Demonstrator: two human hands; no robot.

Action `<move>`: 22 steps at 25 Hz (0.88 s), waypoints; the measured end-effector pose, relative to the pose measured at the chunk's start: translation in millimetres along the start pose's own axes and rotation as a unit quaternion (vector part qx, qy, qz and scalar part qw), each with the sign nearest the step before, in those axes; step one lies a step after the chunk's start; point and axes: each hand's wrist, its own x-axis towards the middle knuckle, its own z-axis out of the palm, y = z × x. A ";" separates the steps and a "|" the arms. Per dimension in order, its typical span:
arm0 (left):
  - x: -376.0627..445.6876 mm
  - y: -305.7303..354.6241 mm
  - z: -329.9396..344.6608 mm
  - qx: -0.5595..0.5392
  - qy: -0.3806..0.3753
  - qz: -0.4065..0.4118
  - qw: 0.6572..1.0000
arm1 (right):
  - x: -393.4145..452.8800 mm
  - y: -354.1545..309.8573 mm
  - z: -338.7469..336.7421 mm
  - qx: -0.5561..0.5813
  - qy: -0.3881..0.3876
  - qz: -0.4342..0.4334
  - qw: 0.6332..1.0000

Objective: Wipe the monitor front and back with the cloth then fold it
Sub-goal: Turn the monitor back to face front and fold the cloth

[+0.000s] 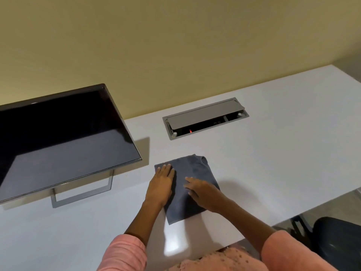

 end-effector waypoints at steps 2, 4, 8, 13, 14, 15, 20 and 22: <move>-4.0 4.4 13.4 -0.034 -0.057 0.009 0.998 | 2.0 11.6 -2.2 -0.109 -0.044 -0.008 0.993; -9.3 3.9 26.3 -0.020 -0.140 -0.006 0.990 | 0.0 19.7 -4.7 -0.152 -0.136 0.034 0.978; -9.8 -4.4 32.8 0.011 -0.182 -0.033 0.983 | 9.5 30.7 -19.7 0.038 0.004 0.118 0.992; 4.5 3.7 13.4 -0.008 -0.164 -0.053 0.985 | 57.8 49.9 -43.9 0.094 0.177 0.253 0.946; 6.6 5.3 11.1 -0.014 -0.161 -0.054 0.985 | 65.2 55.0 -43.8 0.075 0.133 0.277 0.949; 7.9 6.5 9.4 -0.021 -0.157 -0.055 0.986 | 70.2 60.1 -41.6 0.040 0.097 0.288 0.952; 19.4 8.2 -2.6 -0.105 -0.061 -0.051 0.991 | 67.7 58.9 -46.9 0.135 0.125 0.204 0.961; 28.9 9.6 -10.5 -0.155 0.005 -0.024 0.988 | 54.1 51.0 -54.2 0.222 0.068 0.127 0.964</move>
